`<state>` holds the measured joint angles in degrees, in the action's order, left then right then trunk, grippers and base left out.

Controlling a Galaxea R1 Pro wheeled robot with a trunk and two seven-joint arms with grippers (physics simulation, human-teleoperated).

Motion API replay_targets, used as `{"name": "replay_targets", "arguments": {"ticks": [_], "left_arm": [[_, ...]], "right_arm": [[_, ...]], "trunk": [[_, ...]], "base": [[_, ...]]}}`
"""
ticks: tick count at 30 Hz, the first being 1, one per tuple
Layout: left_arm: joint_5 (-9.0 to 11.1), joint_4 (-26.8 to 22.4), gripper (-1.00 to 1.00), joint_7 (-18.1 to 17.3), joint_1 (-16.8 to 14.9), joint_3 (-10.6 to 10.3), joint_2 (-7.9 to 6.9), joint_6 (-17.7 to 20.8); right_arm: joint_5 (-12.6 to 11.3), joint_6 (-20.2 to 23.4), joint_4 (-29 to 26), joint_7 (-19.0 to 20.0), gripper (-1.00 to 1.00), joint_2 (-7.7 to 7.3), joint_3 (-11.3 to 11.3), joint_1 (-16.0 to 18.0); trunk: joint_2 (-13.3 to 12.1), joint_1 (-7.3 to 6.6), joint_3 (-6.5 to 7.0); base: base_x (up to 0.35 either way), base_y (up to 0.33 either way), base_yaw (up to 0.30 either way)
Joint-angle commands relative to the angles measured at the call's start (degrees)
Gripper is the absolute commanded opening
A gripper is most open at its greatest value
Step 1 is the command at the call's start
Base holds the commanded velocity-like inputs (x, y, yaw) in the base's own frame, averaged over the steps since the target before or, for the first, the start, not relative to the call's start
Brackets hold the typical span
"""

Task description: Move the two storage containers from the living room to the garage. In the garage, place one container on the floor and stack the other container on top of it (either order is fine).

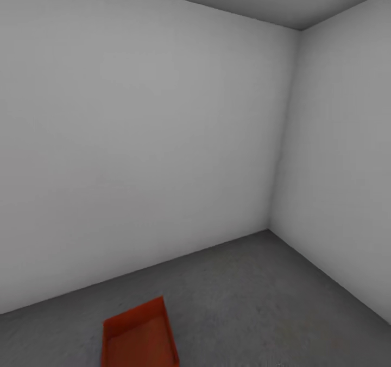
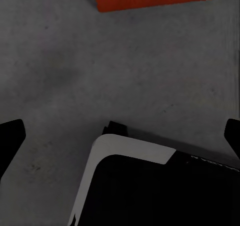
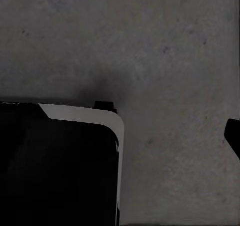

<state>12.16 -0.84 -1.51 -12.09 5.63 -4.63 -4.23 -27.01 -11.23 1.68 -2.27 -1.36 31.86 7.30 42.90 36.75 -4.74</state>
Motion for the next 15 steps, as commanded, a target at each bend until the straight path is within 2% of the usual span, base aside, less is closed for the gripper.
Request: {"name": "replay_targets", "arguments": {"ticks": [1,15], "left_arm": [[0.1,0.1,1.0,-0.2,0.0,0.4,-0.01,-0.2],[0.1,0.1,1.0,-0.2,0.0,0.4,0.02,-0.2]], "right_arm": [[-0.4,-0.3,0.2,0.0,1.0,0.04,0.5,0.1],[-0.3,-0.3,0.2,0.0,1.0,0.1,0.5,0.1]], "trunk": [[0.1,0.01,-0.1],[0.1,0.01,-0.1]], "base": [[0.0,0.0,-0.299],[0.0,0.0,-0.299]]}}
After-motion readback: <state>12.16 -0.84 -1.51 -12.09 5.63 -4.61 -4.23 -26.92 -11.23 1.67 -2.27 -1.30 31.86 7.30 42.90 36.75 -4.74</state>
